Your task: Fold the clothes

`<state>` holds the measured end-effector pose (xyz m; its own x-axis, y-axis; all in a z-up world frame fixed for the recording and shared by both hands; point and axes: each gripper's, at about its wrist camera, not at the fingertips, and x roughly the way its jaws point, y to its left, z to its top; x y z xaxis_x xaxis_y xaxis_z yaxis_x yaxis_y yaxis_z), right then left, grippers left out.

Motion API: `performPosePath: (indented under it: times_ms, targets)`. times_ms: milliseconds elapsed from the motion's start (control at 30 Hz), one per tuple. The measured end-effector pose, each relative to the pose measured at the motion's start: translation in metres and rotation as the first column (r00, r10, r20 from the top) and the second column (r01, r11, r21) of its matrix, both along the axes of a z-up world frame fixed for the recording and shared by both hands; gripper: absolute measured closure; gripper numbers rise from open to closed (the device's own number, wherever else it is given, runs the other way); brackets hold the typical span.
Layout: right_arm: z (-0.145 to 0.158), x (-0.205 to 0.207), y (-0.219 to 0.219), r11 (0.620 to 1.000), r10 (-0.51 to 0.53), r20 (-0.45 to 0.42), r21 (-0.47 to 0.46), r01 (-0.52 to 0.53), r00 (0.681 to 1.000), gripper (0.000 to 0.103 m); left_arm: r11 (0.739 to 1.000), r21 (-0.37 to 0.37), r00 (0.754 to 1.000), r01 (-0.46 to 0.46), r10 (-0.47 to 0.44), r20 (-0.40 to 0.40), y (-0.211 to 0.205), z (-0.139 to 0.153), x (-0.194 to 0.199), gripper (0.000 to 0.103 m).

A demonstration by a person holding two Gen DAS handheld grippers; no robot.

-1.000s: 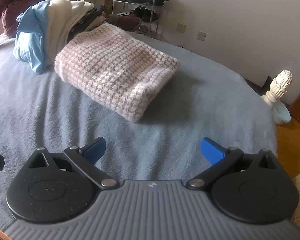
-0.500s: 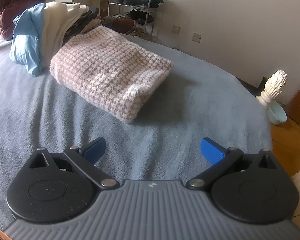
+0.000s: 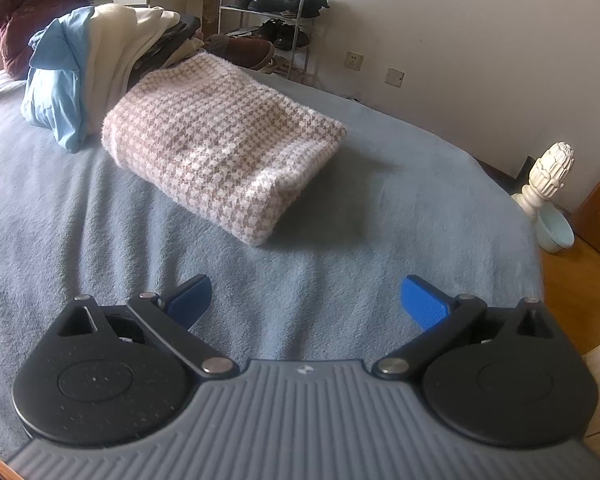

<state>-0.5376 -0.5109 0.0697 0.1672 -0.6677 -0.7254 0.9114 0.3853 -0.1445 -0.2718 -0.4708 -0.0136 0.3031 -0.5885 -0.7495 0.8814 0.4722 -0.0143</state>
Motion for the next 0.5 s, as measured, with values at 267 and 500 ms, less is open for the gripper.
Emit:
performPosePath:
  times_ms: [267, 500]
  targets:
    - [-0.0001, -0.0016, 0.0005, 1.0, 0.0, 0.001, 0.002, 0.0, 1.0, 0.001, 1.0, 0.001, 1.0, 0.003, -0.003, 0.0, 0.0003, 0.0007, -0.001, 0.002]
    - [0.0, -0.0018, 0.001, 1.0, 0.002, -0.001, 0.0, -0.002, 1.0, 0.001, 1.0, -0.001, 1.0, -0.001, 0.001, 0.003, 0.0014, 0.001, -0.0011, 0.002]
